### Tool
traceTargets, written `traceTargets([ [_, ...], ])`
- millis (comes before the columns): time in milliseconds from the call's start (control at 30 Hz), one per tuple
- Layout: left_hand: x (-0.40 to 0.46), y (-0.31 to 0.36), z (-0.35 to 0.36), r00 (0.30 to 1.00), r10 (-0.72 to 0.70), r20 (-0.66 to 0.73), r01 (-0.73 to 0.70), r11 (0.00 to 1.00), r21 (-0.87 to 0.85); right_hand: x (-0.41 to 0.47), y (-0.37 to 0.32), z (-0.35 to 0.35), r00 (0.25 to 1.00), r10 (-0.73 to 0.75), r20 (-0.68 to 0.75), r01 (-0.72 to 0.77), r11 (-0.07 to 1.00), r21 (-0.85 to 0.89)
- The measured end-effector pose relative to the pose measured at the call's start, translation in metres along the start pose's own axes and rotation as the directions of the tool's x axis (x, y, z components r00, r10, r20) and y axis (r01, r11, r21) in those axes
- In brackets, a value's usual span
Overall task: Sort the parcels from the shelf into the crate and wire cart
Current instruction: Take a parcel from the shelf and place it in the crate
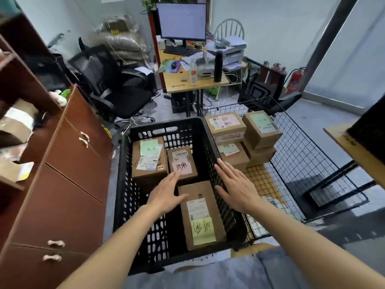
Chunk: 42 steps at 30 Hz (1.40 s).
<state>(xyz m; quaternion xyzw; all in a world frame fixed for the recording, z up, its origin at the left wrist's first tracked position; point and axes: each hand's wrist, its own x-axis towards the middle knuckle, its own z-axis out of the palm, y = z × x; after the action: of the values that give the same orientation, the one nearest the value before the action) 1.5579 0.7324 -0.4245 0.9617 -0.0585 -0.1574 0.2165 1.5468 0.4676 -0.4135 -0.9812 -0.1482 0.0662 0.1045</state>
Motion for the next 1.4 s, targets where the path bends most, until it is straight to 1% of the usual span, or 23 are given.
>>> traceTargets([
  [67,-0.009,0.010,-0.022,0.999,0.030,-0.037,-0.029,0.999,0.037,-0.012,-0.003,-0.010,0.999,0.019,0.028,-0.018,1.000,-0.025],
  [167,-0.020,0.029,-0.055,0.990,0.112,-0.080,-0.110,0.993,0.031,-0.034,-0.013,-0.035,0.997,0.072,0.029,-0.070,0.996,-0.061],
  [233,-0.028,0.043,-0.076,0.979,0.175,-0.099,-0.173,0.984,0.032,-0.054,-0.022,-0.060,0.991,0.132,0.016,-0.130,0.990,-0.062],
  [300,-0.036,0.059,-0.094,0.963,0.242,-0.116,-0.233,0.969,0.085,-0.079,-0.033,-0.086,0.979,0.201,-0.026,-0.202,0.977,-0.072],
  [367,-0.052,0.079,-0.111,0.939,0.324,-0.116,-0.302,0.937,0.173,-0.110,-0.046,-0.112,0.951,0.292,-0.098,-0.300,0.950,-0.087],
  [467,-0.093,0.117,-0.132,0.881,0.467,-0.069,-0.436,0.861,0.261,-0.170,-0.069,-0.149,0.875,0.446,-0.189,-0.464,0.884,-0.061],
  [567,-0.142,0.154,-0.145,0.797,0.602,-0.046,-0.554,0.760,0.340,-0.241,-0.100,-0.183,0.799,0.544,-0.256,-0.576,0.814,-0.068],
  [700,-0.211,0.212,-0.152,0.672,0.740,-0.023,-0.712,0.655,0.254,-0.342,-0.146,-0.227,0.674,0.652,-0.347,-0.712,0.699,-0.067],
  [800,-0.273,0.264,-0.149,0.541,0.841,-0.011,-0.822,0.531,0.206,-0.426,-0.167,-0.252,0.584,0.709,-0.395,-0.790,0.609,-0.075],
  [933,-0.368,0.331,-0.133,0.348,0.937,-0.017,-0.927,0.347,0.140,-0.554,-0.196,-0.273,0.408,0.789,-0.459,-0.888,0.460,0.002],
  [1100,-0.493,0.398,-0.101,0.142,0.990,-0.008,-0.987,0.142,0.078,-0.710,-0.241,-0.281,0.187,0.853,-0.487,-0.964,0.255,0.077],
  [1267,-0.626,0.443,-0.060,-0.031,0.999,0.012,-0.999,-0.032,0.030,-0.852,-0.300,-0.274,0.008,0.852,-0.524,-0.989,0.084,0.123],
  [1333,-0.680,0.456,-0.043,-0.089,0.996,0.031,-0.996,-0.089,0.000,-0.906,-0.325,-0.269,-0.049,0.848,-0.528,-0.990,0.029,0.138],
  [1400,-0.734,0.467,-0.023,-0.125,0.991,0.044,-0.992,-0.123,-0.036,-0.958,-0.348,-0.261,-0.102,0.840,-0.532,-0.988,-0.021,0.156],
])
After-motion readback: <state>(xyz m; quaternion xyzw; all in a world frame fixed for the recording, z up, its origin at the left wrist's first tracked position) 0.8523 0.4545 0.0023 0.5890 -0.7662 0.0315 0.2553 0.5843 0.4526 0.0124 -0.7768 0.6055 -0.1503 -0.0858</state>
